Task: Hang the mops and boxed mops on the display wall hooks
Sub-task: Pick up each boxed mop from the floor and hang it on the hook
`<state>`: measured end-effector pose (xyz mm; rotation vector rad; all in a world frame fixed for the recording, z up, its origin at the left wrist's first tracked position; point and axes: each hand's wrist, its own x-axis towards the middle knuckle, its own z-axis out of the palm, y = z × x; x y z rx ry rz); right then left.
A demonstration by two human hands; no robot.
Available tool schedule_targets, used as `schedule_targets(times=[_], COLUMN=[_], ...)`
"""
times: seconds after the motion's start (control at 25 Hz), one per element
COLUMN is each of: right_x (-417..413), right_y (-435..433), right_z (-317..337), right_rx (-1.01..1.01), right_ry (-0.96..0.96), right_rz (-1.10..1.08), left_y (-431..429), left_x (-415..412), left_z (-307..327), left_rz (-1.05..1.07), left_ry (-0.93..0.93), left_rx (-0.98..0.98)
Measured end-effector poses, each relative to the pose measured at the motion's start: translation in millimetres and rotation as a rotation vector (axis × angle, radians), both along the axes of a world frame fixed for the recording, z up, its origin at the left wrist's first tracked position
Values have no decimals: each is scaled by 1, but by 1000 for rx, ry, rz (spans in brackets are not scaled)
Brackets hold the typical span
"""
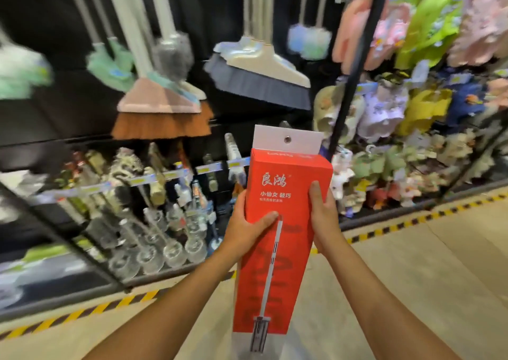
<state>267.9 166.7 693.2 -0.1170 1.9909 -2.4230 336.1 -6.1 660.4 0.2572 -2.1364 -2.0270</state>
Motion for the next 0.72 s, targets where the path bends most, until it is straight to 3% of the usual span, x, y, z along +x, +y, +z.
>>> schedule_targets(times=[0.28, 0.52, 0.72], right_x=[78, 201, 324], right_y=[-157, -283, -383], right_z=[7, 41, 44], right_rx=[27, 93, 116], right_ry=[34, 283, 306], right_rz=[439, 715, 953], left_y=[-123, -228, -296], left_x=[134, 305, 449], left_z=[-2, -11, -12], left_rz=[392, 636, 775], left_ry=[31, 43, 68], left_rx=[25, 21, 18])
